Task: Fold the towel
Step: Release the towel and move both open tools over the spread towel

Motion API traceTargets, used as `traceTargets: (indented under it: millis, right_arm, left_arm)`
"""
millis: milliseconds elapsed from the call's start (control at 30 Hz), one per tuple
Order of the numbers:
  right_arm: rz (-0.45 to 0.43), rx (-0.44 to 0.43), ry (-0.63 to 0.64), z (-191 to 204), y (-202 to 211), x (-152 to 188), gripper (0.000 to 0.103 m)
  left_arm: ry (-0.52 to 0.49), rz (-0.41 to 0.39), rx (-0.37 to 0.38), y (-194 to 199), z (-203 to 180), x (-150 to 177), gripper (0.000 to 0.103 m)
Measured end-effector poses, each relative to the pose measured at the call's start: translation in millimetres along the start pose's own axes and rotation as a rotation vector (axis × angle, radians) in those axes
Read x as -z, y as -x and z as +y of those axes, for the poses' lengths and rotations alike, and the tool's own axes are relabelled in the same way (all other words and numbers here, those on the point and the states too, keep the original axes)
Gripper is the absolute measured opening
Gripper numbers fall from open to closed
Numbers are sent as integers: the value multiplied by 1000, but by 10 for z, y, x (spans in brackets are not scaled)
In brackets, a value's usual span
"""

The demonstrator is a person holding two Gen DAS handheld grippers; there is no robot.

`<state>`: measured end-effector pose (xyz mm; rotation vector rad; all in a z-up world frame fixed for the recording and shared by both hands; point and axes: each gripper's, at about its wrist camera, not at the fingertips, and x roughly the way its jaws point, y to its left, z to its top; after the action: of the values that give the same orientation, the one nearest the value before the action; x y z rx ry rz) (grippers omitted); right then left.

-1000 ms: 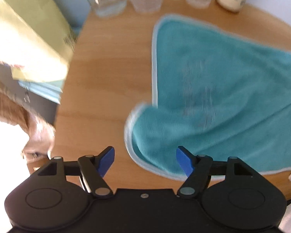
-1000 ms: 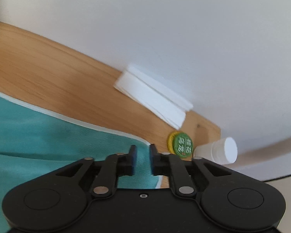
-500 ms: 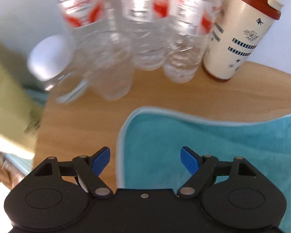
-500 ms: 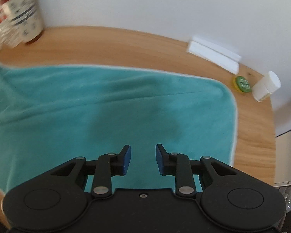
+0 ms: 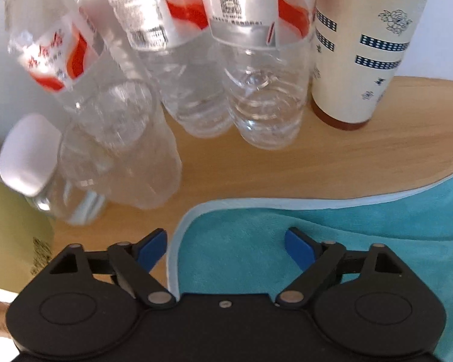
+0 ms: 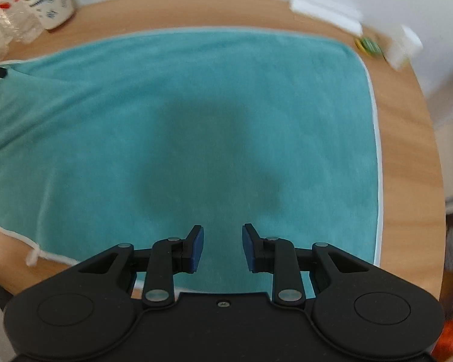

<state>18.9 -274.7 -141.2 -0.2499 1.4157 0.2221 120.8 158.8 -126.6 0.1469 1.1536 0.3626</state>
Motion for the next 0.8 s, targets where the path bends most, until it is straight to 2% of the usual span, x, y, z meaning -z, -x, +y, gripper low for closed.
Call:
traceTargets:
  millis: [67,133,300,600,700,733,800]
  right_arm:
    - [-7,16,-14,-51,-31,79,36]
    - [-25,-14,-57,-165,-14,176,36]
    - [-2,-48,-52,-358,23,386,36]
    - [46,-57,0,-555,52,504,37]
    - [50,-52,30,-579,58,521,40]
    - [49,-52,35,-599,58,532,48]
    - [41,-58,39,-656,68,583,49]
  left_arm:
    - [4,-8,-16,-29,1,-26,90]
    - [8,-17,-33,-60,3,-53,93]
    - [47,-17,-48,-136,50,-81,101]
    - [88,-2,-75,25,-40,-30,100]
    - [109,10,-78,57,-25,23,100]
    - [102,5,-83,49,-21,61,100]
    - [91,2,-103,43,-37,131,100]
